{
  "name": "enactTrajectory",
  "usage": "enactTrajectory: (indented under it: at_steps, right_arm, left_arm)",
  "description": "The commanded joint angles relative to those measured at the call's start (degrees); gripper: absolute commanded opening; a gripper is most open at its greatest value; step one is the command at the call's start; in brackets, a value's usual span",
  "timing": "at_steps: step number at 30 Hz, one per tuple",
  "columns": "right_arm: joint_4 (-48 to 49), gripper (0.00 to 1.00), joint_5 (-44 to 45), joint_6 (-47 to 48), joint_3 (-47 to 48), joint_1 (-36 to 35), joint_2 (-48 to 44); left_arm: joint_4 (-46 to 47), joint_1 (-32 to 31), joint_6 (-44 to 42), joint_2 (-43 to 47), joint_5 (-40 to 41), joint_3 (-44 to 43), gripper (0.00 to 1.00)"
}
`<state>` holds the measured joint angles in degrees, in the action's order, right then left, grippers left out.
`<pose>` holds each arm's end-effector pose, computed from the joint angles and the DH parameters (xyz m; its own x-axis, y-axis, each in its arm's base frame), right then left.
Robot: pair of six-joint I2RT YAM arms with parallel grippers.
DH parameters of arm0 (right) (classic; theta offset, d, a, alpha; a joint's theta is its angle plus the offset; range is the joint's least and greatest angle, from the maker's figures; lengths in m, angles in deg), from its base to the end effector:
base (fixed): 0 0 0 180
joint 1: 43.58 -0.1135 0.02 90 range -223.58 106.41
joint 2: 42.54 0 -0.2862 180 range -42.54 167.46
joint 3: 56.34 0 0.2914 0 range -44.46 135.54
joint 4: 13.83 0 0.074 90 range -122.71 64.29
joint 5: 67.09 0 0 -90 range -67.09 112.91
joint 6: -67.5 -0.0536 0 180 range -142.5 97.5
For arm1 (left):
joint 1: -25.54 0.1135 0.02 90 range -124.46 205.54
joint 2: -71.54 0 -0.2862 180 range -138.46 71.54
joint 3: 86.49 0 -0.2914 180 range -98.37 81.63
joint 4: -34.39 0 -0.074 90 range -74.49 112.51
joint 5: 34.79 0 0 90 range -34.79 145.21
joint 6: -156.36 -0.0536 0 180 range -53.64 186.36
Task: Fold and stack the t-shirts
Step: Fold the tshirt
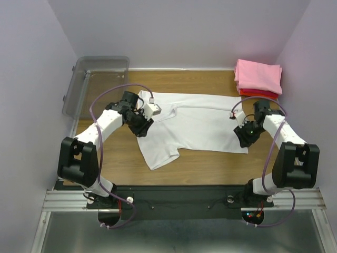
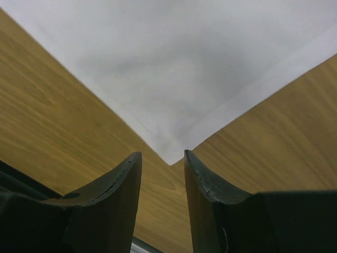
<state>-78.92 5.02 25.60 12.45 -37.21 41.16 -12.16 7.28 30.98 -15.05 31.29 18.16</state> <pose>0.2919 -0.0160 0.1999 -0.6928 -0.6354 -0.3411 -0.6934 0.7169 0.0728 0.3297 -0.1317 0.2383 -0.3704 0.6796 -0.6332 0.8661 0.4991 0.0289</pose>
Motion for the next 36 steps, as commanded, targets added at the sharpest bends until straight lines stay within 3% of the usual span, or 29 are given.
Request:
enactTrajectory:
  at_steps: [1, 17, 25, 27, 28, 31, 36]
  right_arm:
    - [4.08, 0.44, 2.07, 3.23, -3.37, -0.04, -4.33]
    - [11.89, 0.45, 5.06, 6.22, -12.95, -0.04, -2.84]
    - [15.95, 0.41, 6.99, 6.84, -16.3, -0.04, -2.31]
    - [15.95, 0.38, 6.99, 7.01, -16.47, -0.04, -2.49]
    - [15.95, 0.28, 6.99, 7.1, -16.56, -0.04, -2.49]
    - [15.95, 0.12, 7.52, 7.19, -16.39, -0.04, -2.4]
    - [15.68, 0.01, 7.34, 6.57, -15.77, -0.04, -3.1]
  left_arm:
    - [1.36, -2.74, -0.4, 3.35, 0.72, 1.84, 0.47]
    - [3.03, -5.82, -0.57, 3.09, 1.25, 8.61, 0.47]
    - [5.05, -7.66, -1.01, 2.3, 2.39, 11.69, 0.47]
    - [5.23, -7.84, -1.1, 1.95, 2.65, 11.78, 0.47]
    - [5.32, -7.93, -1.19, 1.95, 2.57, 11.96, 0.47]
    - [6.81, -8.54, -1.63, 1.69, 3.62, 12.92, 0.45]
    - [7.6, -9.95, -1.89, 1.16, 4.32, 14.15, 0.45]
